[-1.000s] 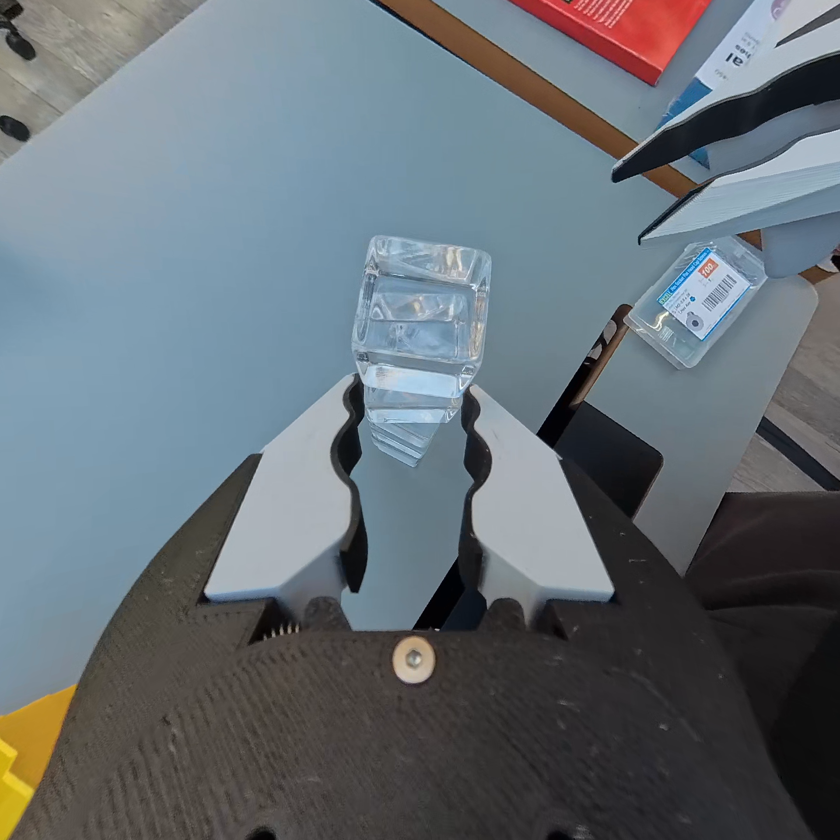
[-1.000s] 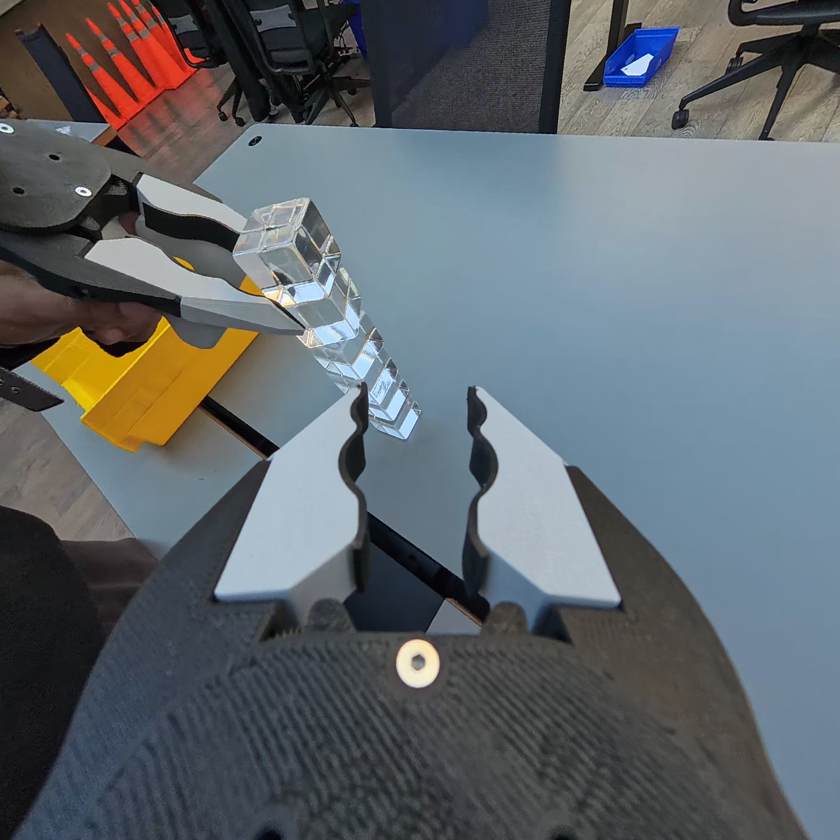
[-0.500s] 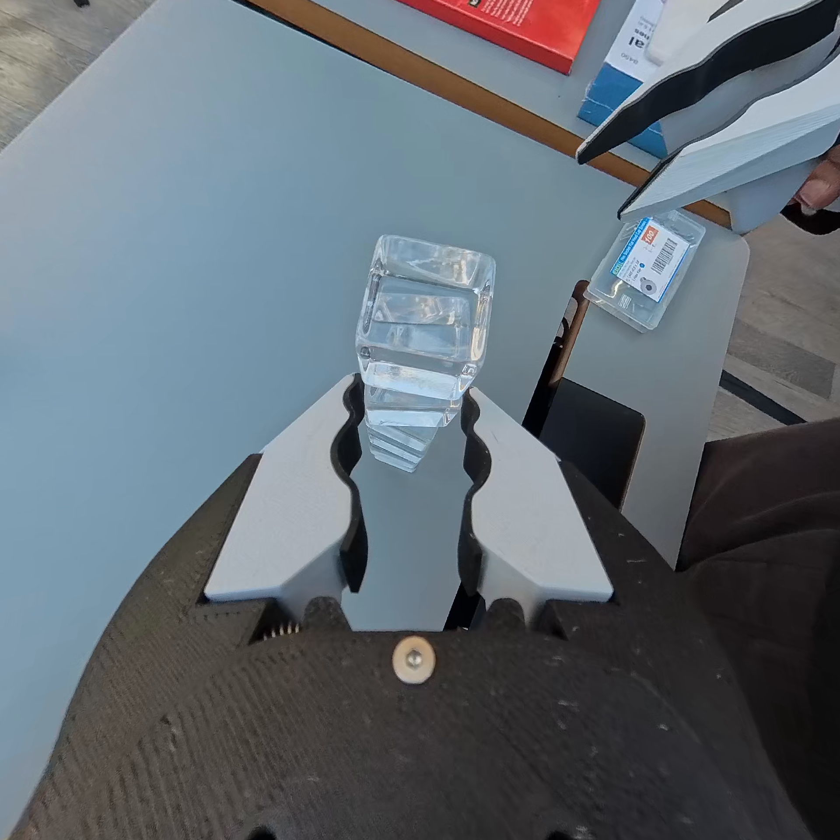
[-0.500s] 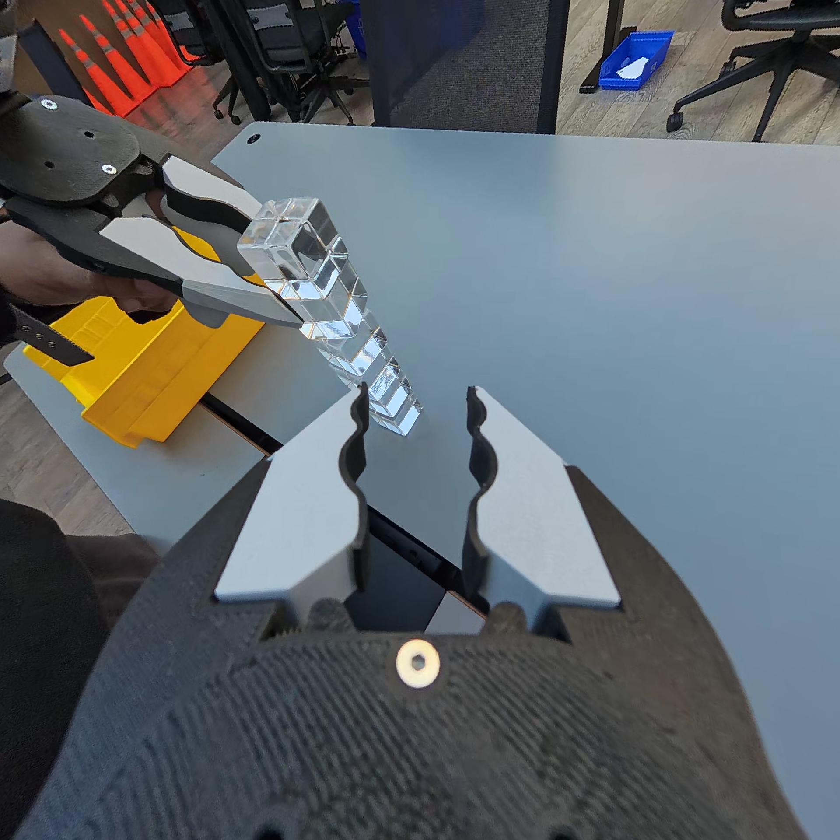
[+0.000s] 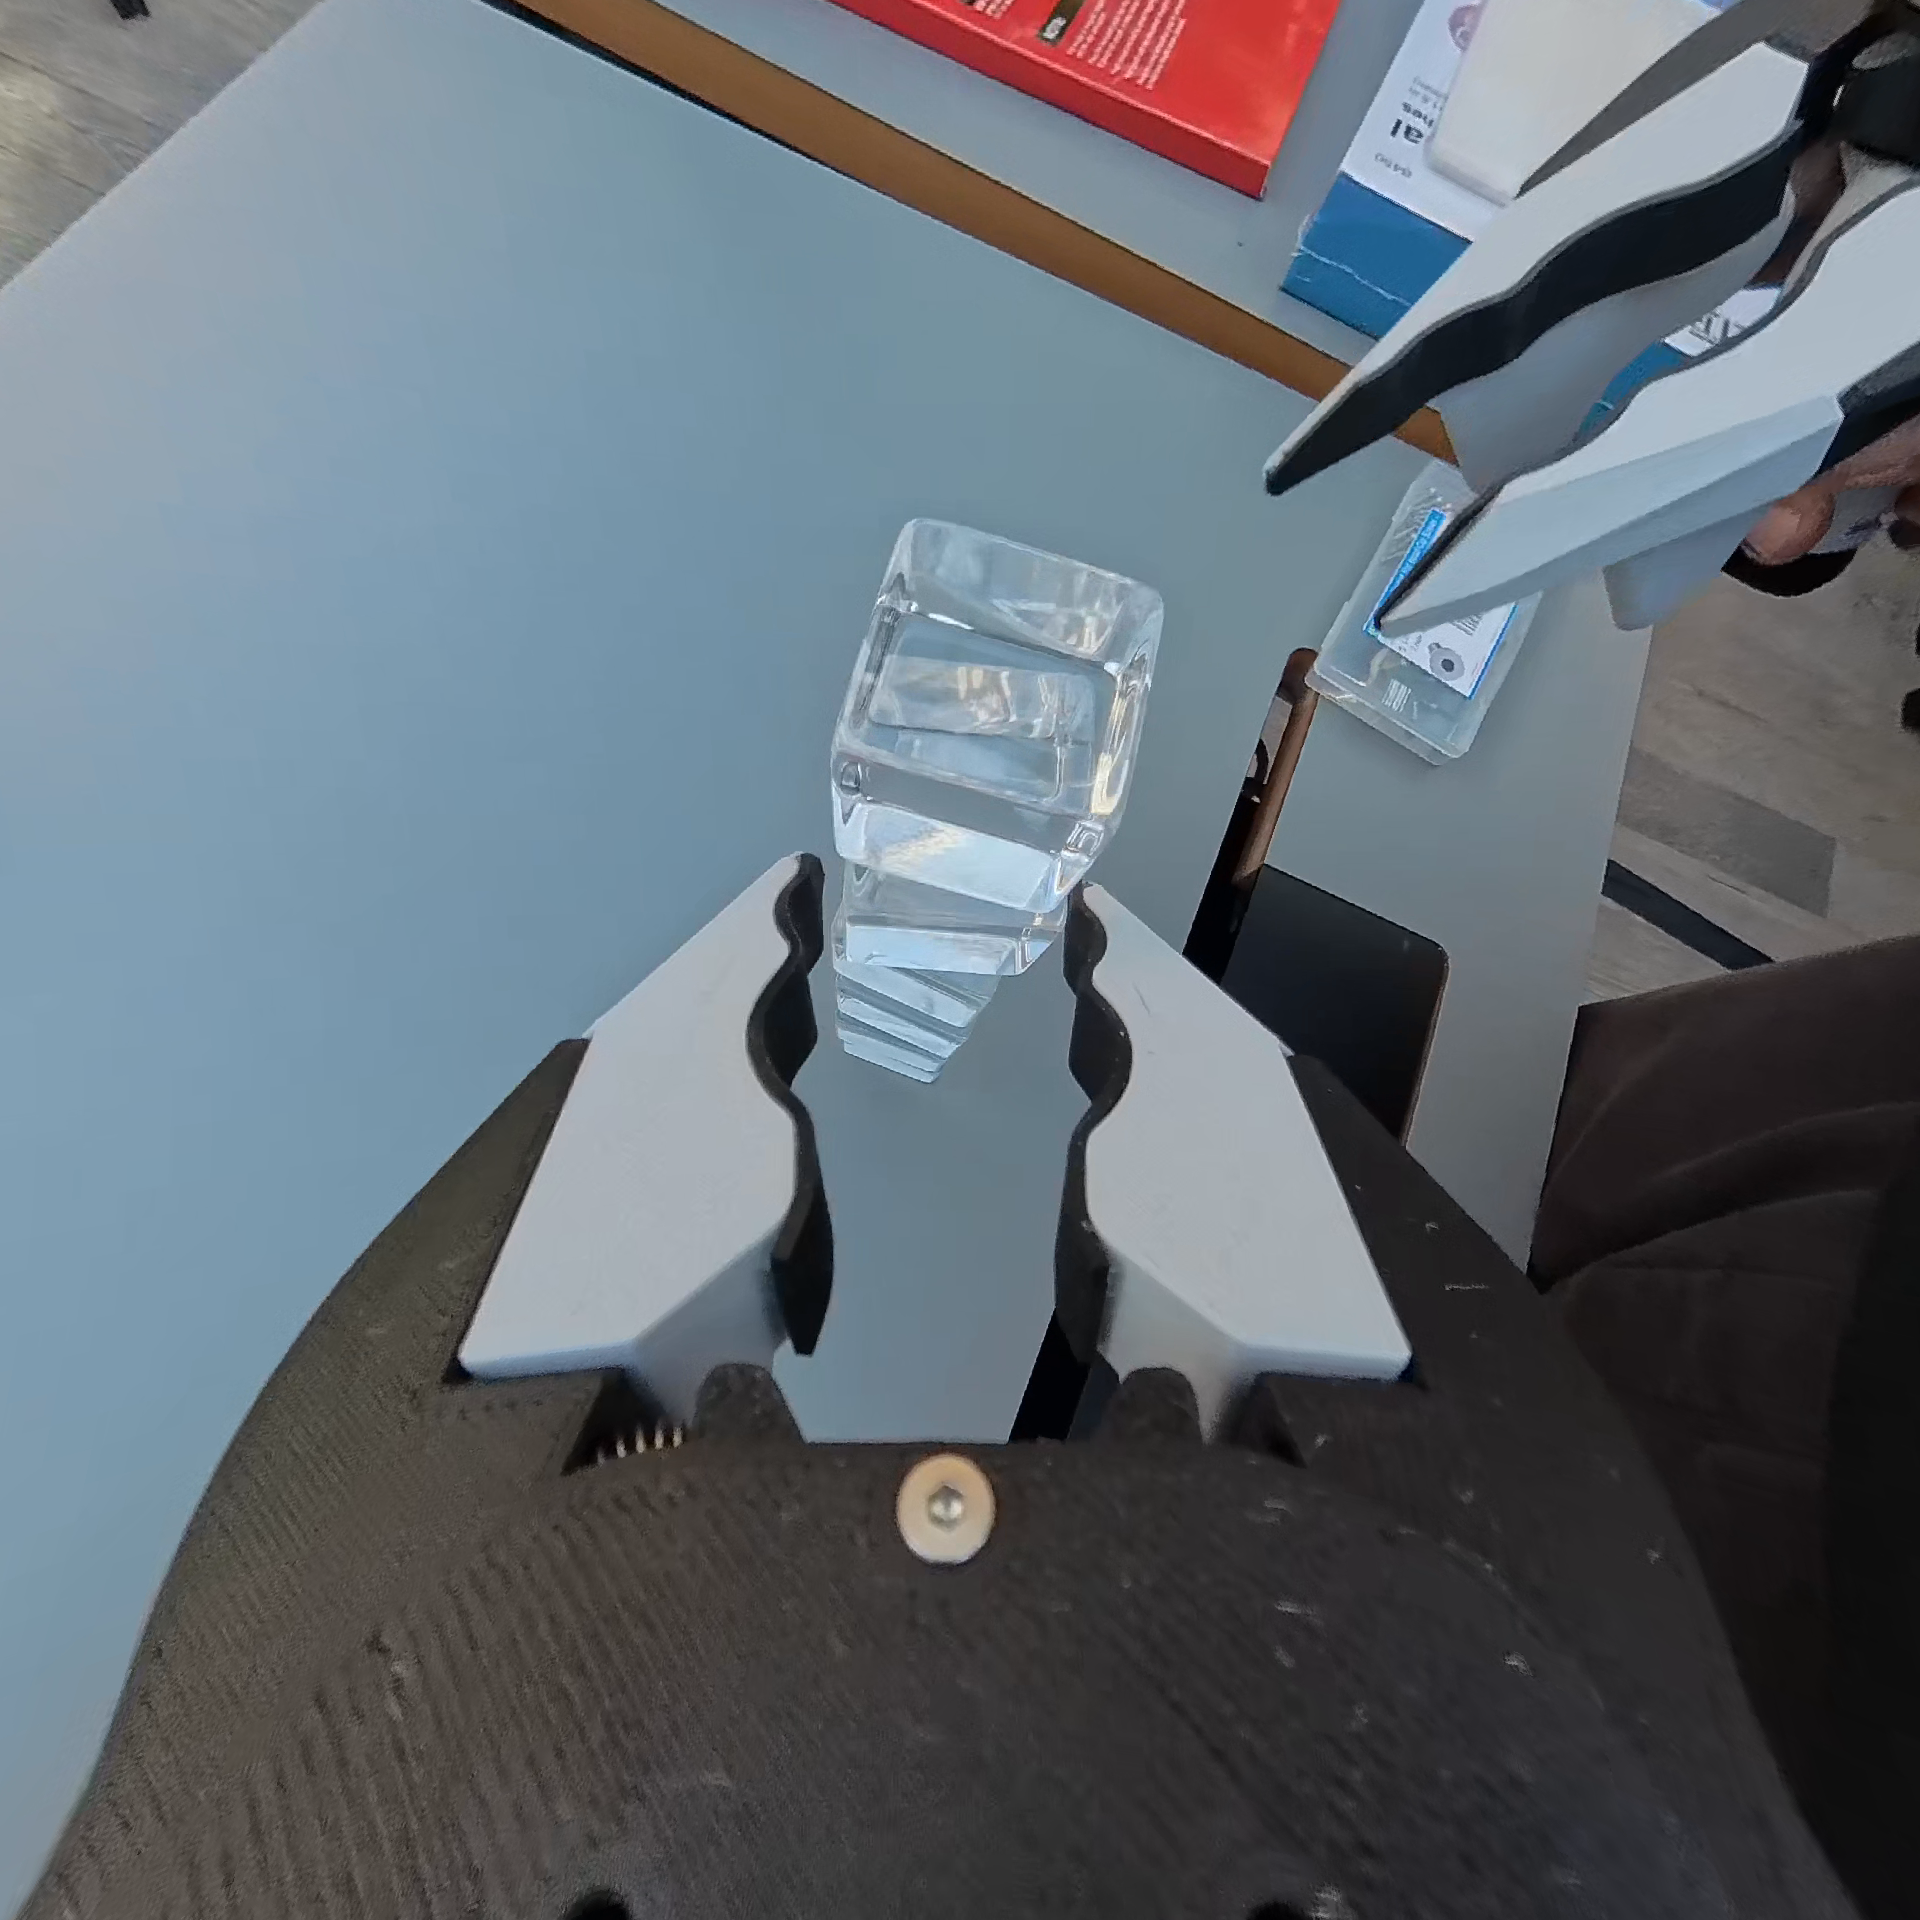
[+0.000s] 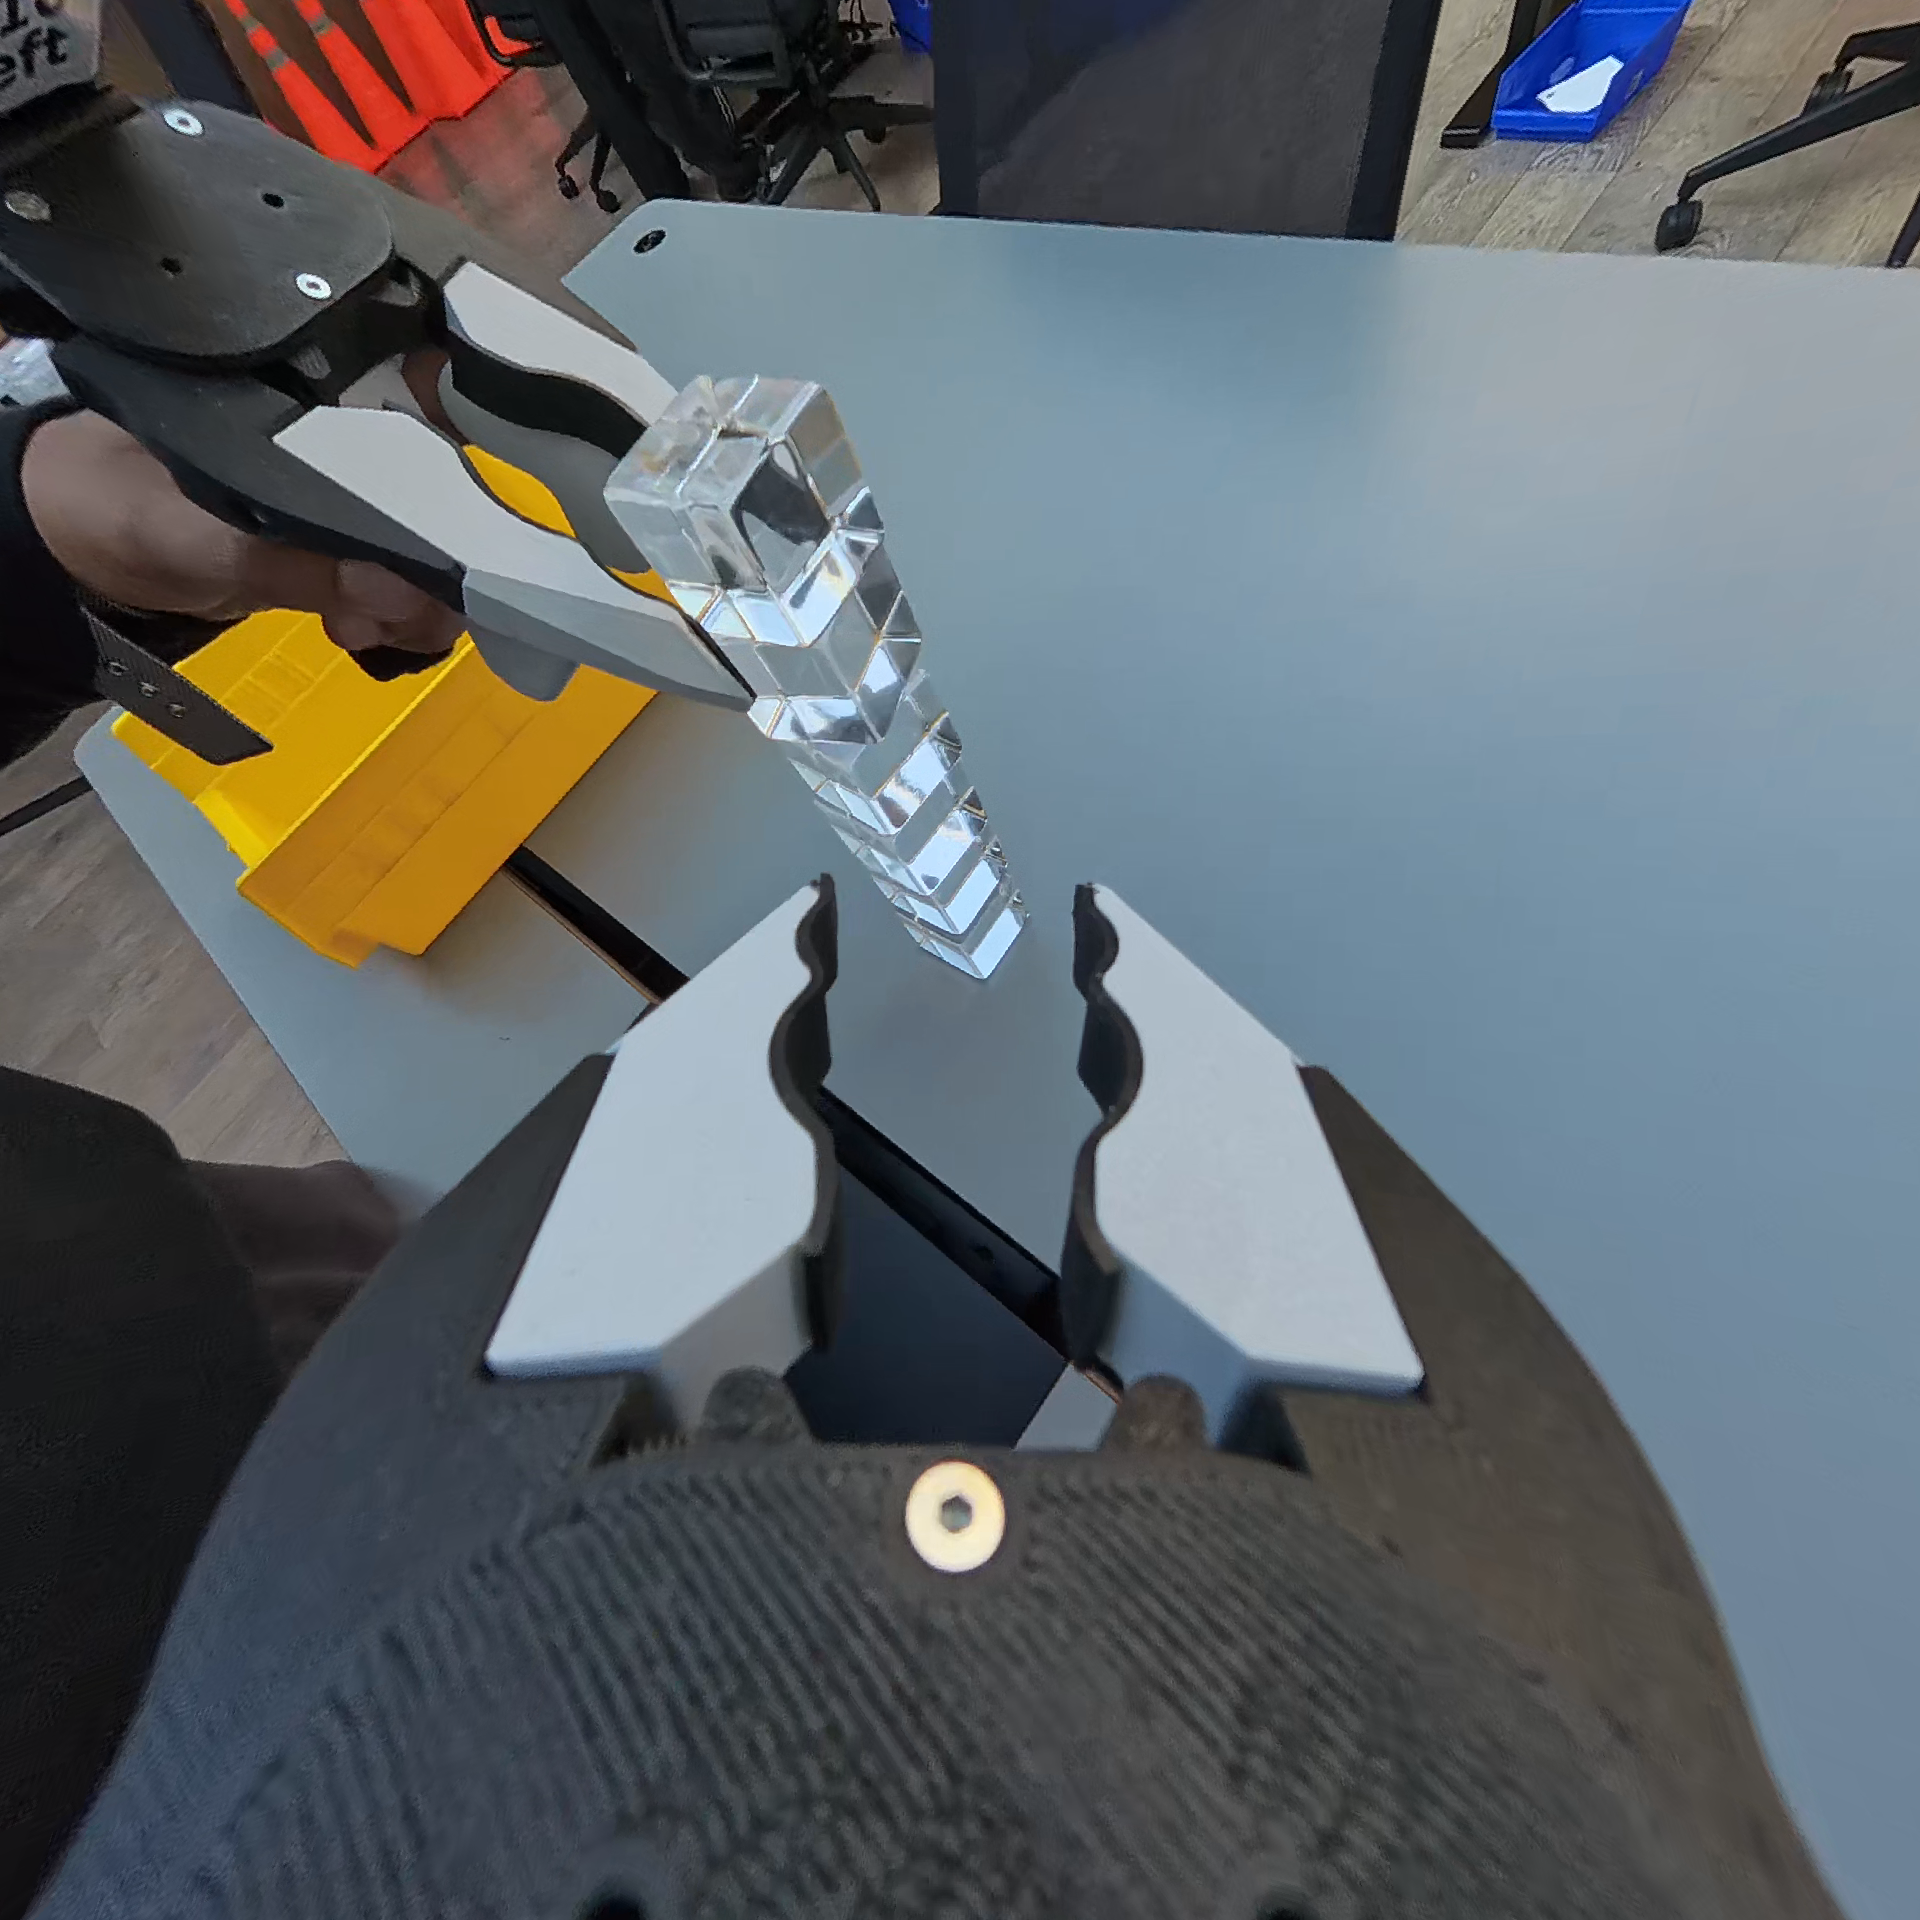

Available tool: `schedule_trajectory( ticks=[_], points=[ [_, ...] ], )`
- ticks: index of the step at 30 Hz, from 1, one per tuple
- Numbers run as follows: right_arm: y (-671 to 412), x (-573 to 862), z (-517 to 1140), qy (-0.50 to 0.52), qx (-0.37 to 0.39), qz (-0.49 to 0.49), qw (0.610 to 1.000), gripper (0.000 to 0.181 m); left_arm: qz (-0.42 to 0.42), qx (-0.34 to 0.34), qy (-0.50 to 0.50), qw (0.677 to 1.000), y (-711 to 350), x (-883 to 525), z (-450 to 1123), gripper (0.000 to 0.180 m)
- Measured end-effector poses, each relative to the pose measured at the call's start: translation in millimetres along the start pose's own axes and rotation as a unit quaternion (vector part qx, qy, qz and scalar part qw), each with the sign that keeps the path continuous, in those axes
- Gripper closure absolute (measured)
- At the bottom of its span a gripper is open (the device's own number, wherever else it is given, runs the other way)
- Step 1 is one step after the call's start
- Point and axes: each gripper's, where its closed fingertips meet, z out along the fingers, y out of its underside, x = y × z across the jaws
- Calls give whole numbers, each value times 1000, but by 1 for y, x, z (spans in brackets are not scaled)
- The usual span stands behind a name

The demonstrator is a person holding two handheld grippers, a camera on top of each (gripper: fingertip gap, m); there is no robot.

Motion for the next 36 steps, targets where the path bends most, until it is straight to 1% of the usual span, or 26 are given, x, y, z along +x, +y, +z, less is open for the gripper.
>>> schedule_trajectory(
  ticks=[3, 5, 6, 10, 13, 15, 18, 20, 23, 25, 28, 33, 36],
  points=[
    [22, -7, 15, -10, -38, -13, 999, 136, -15, 6, -28, 999, 5, -4, -3, 129],
    [38, -17, 26, -23, -63, -27, 997, 141, -33, 12, -44, 998, 11, -6, -7, 127],
    [46, -23, 32, -31, -73, -35, 996, 147, -45, 14, -50, 998, 15, -6, -10, 126],
    [80, -45, 61, -65, -107, -68, 990, 180, -109, 27, -49, 992, 37, 3, -21, 126],
    [123, -57, 90, -94, -151, -84, 980, 181, -153, 35, -34, 987, 54, 18, -25, 126],
    [135, -67, 104, -112, -164, -95, 975, 181, -163, 30, -37, 985, 66, 25, -30, 126],
    [126, -71, 122, -116, -155, -118, 974, 181, -171, 27, -42, 984, 79, 30, -38, 126],
    [115, -64, 134, -105, -142, -113, 978, 181, -179, 28, -39, 983, 85, 31, -43, 126],
    [102, -45, 149, -79, -115, -65, 988, 181, -179, 28, -40, 983, 91, 28, -51, 126],
    [90, -34, 152, -65, -85, -22, 994, 181, -175, 30, -43, 983, 92, 24, -58, 126],
    [84, -21, 152, -41, -63, 33, 997, 181, -175, 35, -43, 983, 94, 18, -67, 126],
    [82, -3, 149, 10, -44, 73, 996, 181, -175, 38, -34, 983, 99, 13, -74, 126],
    [82, 0, 146, 21, -46, 87, 995, 181, -169, 38, -28, 984, 99, 13, -75, 126]
  ],
)
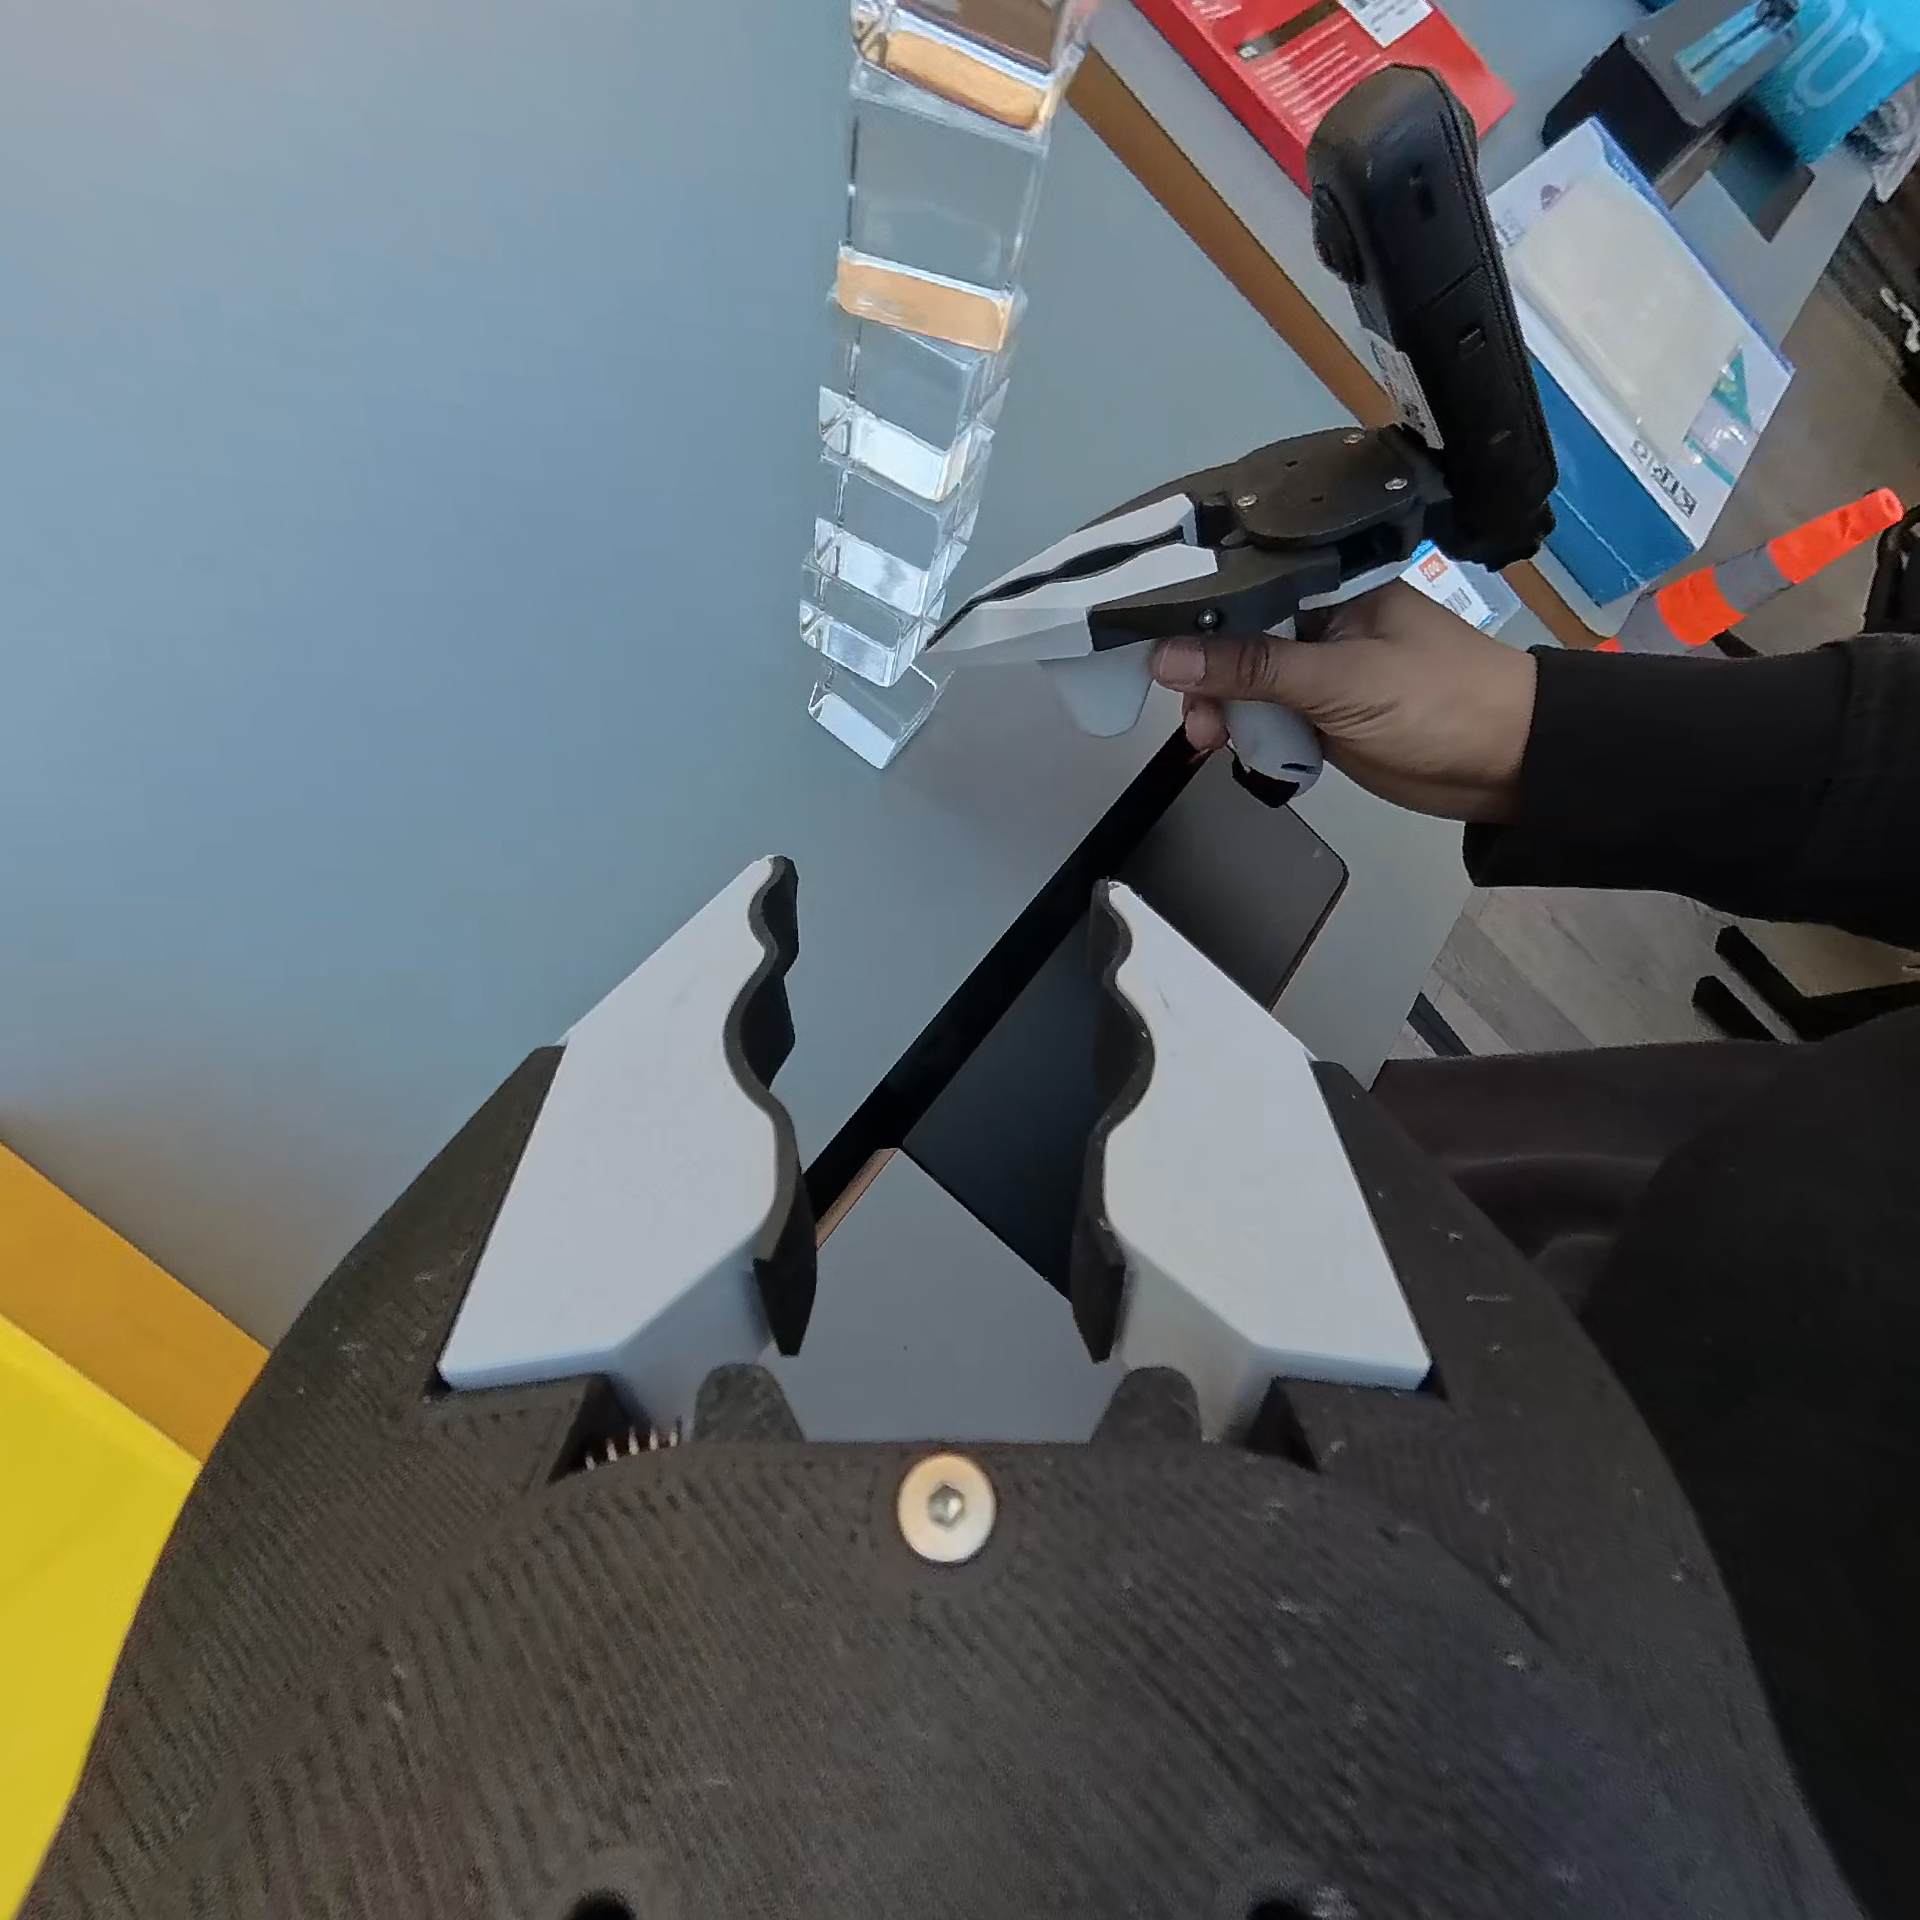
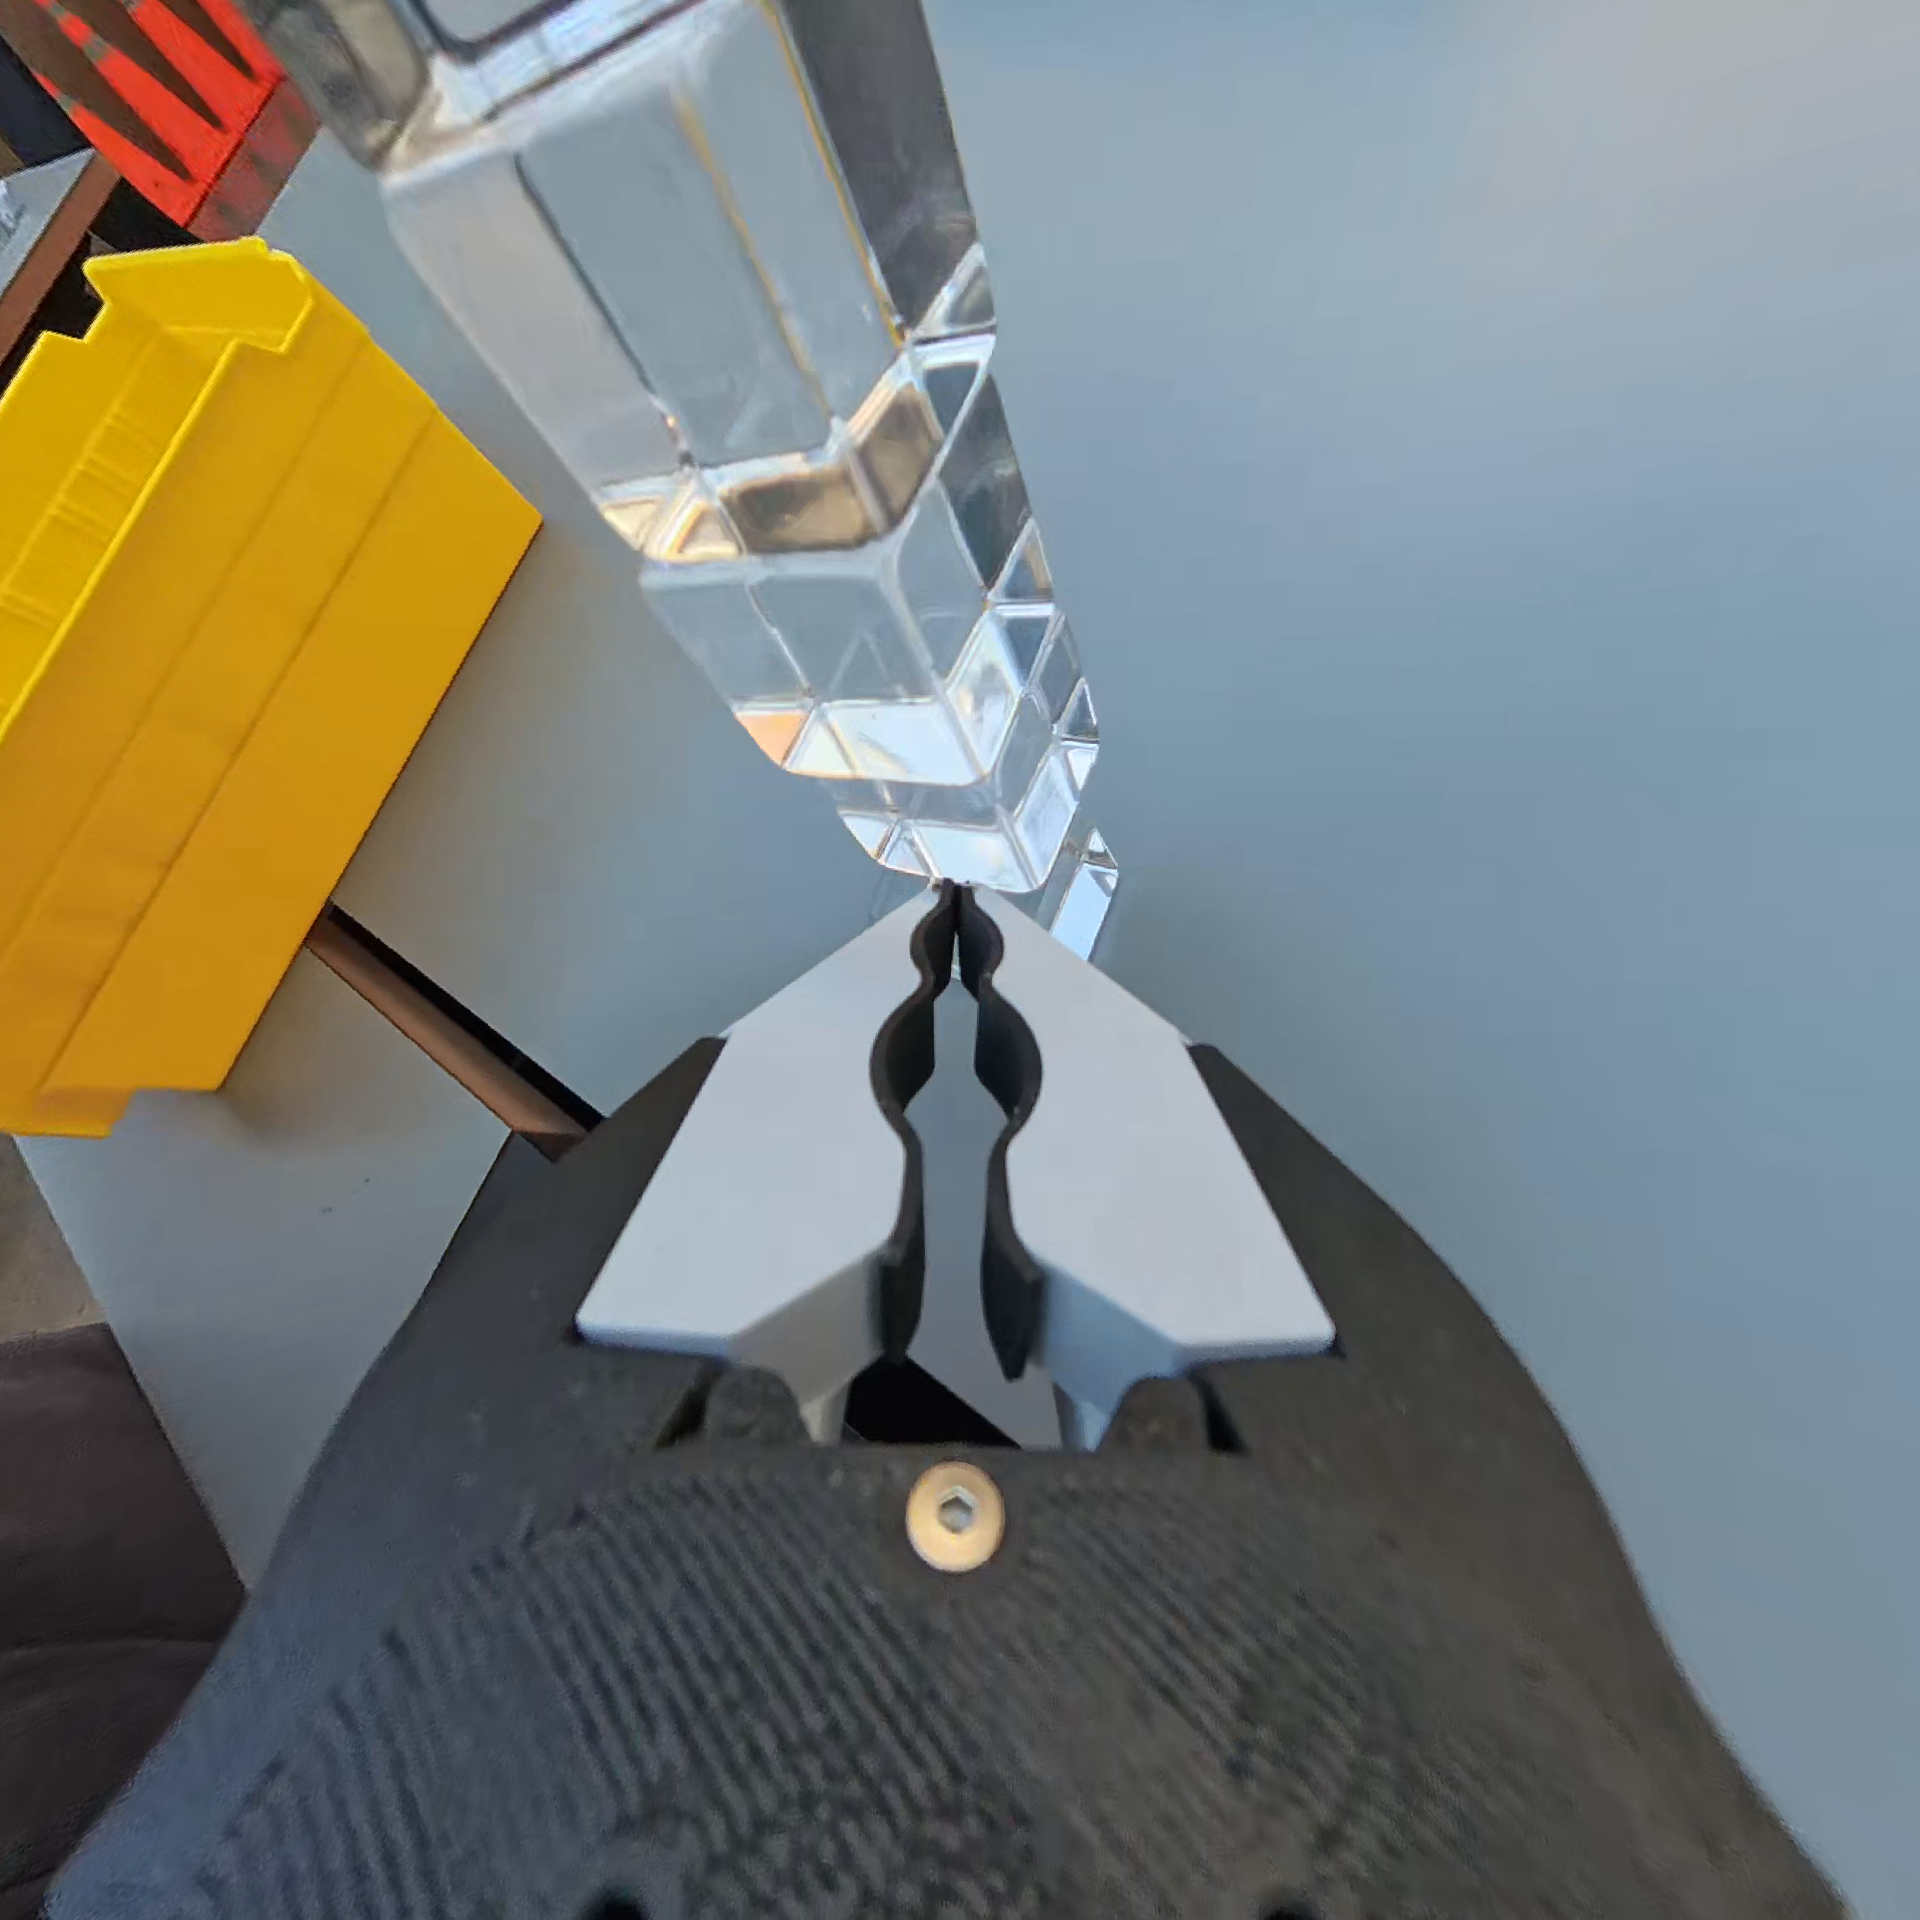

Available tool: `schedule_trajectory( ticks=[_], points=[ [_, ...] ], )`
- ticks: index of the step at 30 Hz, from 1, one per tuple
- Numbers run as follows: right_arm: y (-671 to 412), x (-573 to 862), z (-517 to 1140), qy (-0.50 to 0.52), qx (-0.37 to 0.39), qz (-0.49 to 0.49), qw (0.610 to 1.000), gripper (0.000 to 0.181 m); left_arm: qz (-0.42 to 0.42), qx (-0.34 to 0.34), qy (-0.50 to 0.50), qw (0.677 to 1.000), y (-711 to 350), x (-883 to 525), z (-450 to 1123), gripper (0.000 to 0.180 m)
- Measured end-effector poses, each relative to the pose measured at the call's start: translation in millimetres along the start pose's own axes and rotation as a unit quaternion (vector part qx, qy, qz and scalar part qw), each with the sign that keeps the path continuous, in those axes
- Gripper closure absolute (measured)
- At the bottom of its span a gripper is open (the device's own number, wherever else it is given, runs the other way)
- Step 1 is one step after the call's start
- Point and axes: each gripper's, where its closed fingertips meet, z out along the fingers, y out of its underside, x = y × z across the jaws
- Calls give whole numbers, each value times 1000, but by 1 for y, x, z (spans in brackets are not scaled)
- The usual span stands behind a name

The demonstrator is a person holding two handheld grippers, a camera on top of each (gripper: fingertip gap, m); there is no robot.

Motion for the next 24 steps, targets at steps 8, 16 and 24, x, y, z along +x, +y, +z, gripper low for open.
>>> schedule_trajectory(
  ticks=[8, 16, 24],
  points=[
    [18, -7, -21, -7, -1, 36, 999, 181, 4, 4, 11, 1000, 0, 3, 0, 127],
    [35, -3, -57, 7, 24, 69, 997, 181, -11, 1, 15, 1000, 9, 6, 0, 127],
    [20, 12, -82, 17, 75, 103, 992, 181, -12, 2, 24, 1000, 8, 11, 2, 127]
  ],
)
